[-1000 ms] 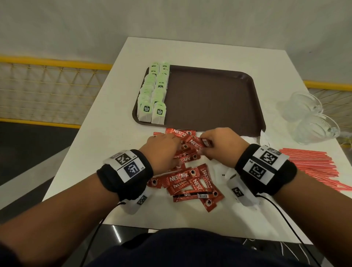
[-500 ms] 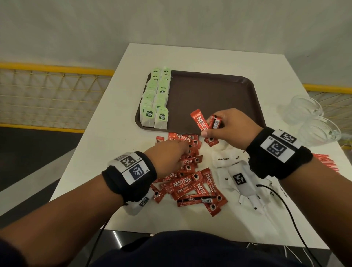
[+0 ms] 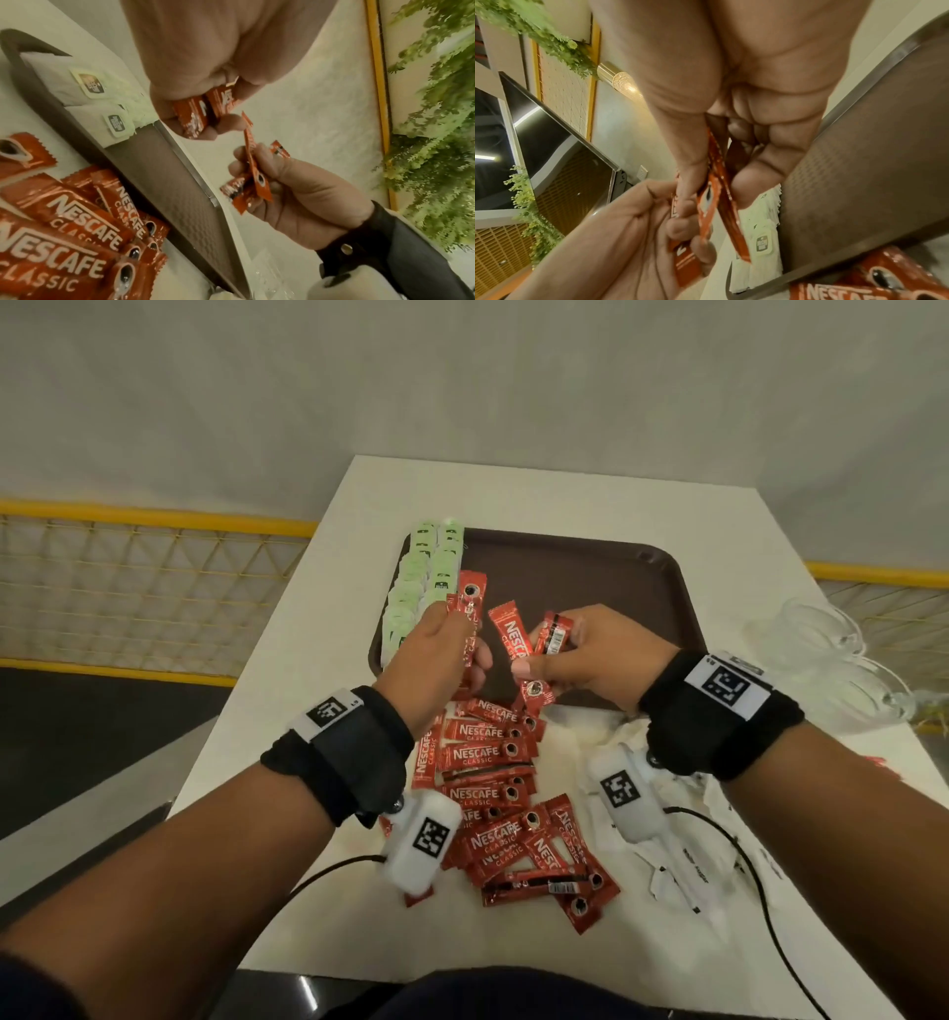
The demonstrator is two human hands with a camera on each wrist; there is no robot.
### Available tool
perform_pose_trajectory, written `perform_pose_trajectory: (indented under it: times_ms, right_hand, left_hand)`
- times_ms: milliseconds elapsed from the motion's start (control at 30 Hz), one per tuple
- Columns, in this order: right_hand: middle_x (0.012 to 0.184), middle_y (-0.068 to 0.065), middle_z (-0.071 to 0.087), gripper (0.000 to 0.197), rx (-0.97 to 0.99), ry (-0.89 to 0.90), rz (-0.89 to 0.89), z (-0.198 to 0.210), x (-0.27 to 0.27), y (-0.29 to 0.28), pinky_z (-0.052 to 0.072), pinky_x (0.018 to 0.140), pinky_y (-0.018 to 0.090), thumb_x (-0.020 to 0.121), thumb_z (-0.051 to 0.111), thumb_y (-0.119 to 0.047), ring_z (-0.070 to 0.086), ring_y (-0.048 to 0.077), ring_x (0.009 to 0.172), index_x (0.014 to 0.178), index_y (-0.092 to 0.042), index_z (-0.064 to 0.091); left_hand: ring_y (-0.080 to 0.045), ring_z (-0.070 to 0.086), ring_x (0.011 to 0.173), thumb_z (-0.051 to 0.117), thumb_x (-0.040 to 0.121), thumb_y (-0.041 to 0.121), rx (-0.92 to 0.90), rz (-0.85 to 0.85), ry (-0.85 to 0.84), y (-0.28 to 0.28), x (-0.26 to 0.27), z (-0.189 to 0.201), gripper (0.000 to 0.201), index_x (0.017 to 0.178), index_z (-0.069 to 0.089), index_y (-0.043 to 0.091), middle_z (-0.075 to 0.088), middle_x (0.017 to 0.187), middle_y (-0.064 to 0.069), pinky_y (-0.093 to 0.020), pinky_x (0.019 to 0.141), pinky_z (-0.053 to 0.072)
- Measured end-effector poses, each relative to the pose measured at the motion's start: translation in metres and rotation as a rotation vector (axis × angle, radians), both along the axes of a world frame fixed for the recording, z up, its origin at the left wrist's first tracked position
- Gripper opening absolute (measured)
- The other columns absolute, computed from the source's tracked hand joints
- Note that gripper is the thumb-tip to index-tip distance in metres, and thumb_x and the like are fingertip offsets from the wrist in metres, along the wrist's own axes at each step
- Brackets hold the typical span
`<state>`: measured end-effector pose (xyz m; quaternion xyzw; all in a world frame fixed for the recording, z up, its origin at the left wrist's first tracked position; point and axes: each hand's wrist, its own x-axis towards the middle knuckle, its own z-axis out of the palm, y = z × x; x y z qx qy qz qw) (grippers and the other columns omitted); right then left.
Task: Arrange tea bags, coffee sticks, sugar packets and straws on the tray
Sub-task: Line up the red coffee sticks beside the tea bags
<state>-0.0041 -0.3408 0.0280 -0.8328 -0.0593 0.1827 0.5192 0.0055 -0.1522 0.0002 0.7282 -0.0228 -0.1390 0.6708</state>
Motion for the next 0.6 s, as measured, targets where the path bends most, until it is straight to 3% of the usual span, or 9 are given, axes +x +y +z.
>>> perform_pose_trajectory:
  times_ms: [100, 167, 233, 333, 400, 500, 600]
  right_hand:
    - [0.091, 0.020, 0.071, 0.027, 0.061, 0.008, 0.000, 0.001, 0.010, 0.009, 0.057, 0.068, 0.027, 0.084, 0.072, -0.014, 0.067, 0.021, 0.073, 0.101, 0.007, 0.066]
    - [0.082, 0.017, 0.069, 0.025, 0.065, -0.008, 0.020, 0.003, 0.015, 0.013, 0.054, 0.060, 0.020, 0.085, 0.071, -0.012, 0.064, 0.013, 0.065, 0.098, 0.009, 0.065]
    - [0.082, 0.011, 0.071, 0.024, 0.061, -0.010, 0.024, 0.002, 0.021, 0.016, 0.053, 0.061, 0.018, 0.088, 0.068, -0.014, 0.067, 0.010, 0.066, 0.099, 0.007, 0.066]
    - [0.102, 0.020, 0.070, 0.035, 0.149, 0.040, -0.071, -0.001, 0.032, 0.016, 0.058, 0.076, 0.028, 0.096, 0.056, -0.024, 0.070, 0.024, 0.086, 0.108, 0.009, 0.062]
    - [0.105, 0.023, 0.068, 0.044, 0.197, 0.099, -0.183, 0.000, 0.041, 0.015, 0.058, 0.077, 0.029, 0.100, 0.046, -0.032, 0.067, 0.025, 0.086, 0.110, 0.008, 0.062]
    - [0.085, 0.015, 0.063, 0.050, 0.129, 0.109, -0.270, 0.001, 0.055, 0.010, 0.056, 0.070, 0.030, 0.102, 0.037, -0.042, 0.060, 0.019, 0.072, 0.106, -0.002, 0.066]
    - [0.070, 0.005, 0.051, 0.048, -0.046, 0.003, -0.319, -0.001, 0.073, 0.008, 0.050, 0.063, 0.031, 0.101, 0.036, -0.046, 0.052, 0.016, 0.063, 0.100, -0.012, 0.069]
  left_hand:
    - [-0.010, 0.053, 0.063, 0.045, 0.097, 0.056, 0.052, 0.008, -0.084, -0.003, 0.008, -0.003, 0.039, 0.094, 0.055, 0.019, 0.056, 0.073, 0.003, -0.029, 0.066, 0.049]
    - [-0.008, 0.053, 0.062, 0.055, 0.096, 0.048, 0.054, -0.040, -0.126, -0.005, 0.013, -0.002, 0.031, 0.080, 0.054, 0.021, 0.057, 0.071, 0.003, -0.029, 0.066, 0.049]
    - [-0.011, 0.052, 0.061, 0.057, 0.097, 0.036, 0.021, -0.042, -0.090, -0.007, 0.021, -0.003, 0.024, 0.082, 0.054, 0.018, 0.056, 0.072, -0.002, -0.033, 0.067, 0.047]
    - [-0.012, 0.048, 0.055, 0.053, 0.099, 0.032, 0.050, -0.025, -0.058, -0.003, 0.037, 0.002, 0.019, 0.089, 0.053, 0.016, 0.055, 0.068, -0.005, -0.037, 0.067, 0.044]
    - [-0.012, 0.049, 0.053, 0.050, 0.101, 0.030, 0.107, -0.047, -0.079, 0.002, 0.051, 0.009, 0.020, 0.090, 0.054, 0.015, 0.067, 0.076, -0.011, -0.035, 0.064, 0.044]
    - [-0.010, 0.050, 0.049, 0.049, 0.102, 0.029, 0.175, -0.096, -0.078, 0.011, 0.073, 0.016, 0.016, 0.104, 0.055, 0.014, 0.076, 0.090, -0.006, -0.025, 0.054, 0.045]
    - [-0.011, 0.045, 0.045, 0.053, 0.099, 0.025, 0.183, -0.090, -0.046, 0.010, 0.090, 0.018, 0.020, 0.107, 0.058, 0.007, 0.075, 0.082, -0.004, -0.024, 0.049, 0.040]
